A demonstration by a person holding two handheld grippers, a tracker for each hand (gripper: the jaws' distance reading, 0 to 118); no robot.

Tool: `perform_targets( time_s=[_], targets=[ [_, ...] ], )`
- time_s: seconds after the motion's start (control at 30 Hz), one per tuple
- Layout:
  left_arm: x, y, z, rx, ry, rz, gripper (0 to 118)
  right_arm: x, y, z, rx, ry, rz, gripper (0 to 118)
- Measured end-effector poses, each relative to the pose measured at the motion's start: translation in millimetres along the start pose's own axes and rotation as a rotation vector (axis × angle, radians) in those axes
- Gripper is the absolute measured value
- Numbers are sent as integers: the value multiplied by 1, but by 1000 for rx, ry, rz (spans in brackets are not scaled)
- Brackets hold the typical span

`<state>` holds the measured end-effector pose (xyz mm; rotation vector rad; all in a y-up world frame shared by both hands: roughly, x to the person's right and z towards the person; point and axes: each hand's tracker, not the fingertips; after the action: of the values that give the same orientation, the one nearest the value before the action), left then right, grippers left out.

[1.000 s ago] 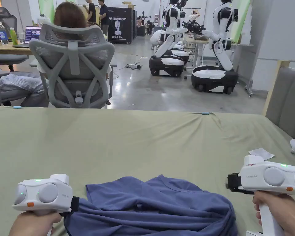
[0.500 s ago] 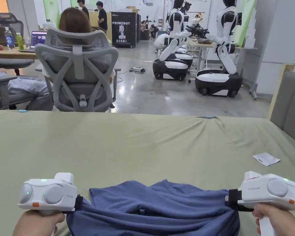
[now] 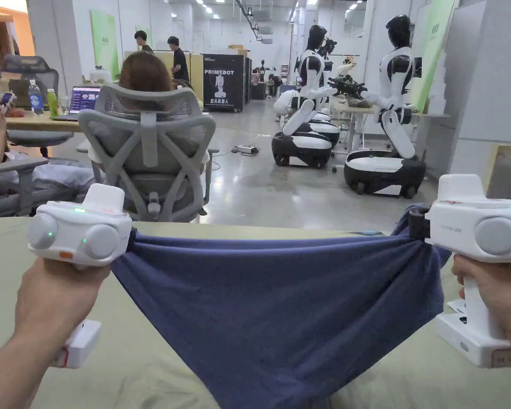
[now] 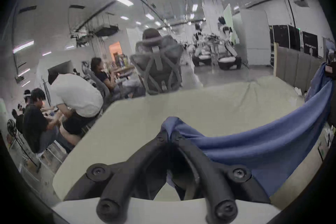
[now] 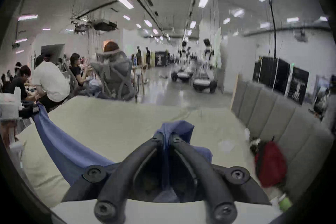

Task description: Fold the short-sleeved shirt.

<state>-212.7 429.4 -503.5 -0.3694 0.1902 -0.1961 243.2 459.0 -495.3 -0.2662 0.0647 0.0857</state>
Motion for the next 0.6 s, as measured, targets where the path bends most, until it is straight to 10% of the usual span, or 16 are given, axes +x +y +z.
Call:
perform_targets(
  time_s=[0.33, 0.6],
  targets=[
    [-10, 119, -13, 141, 16, 56, 0, 2, 95, -8, 169, -75, -14, 4],
    [-1, 83, -67, 62, -9, 79, 0, 5, 42, -68, 61, -85, -59, 4]
  ],
)
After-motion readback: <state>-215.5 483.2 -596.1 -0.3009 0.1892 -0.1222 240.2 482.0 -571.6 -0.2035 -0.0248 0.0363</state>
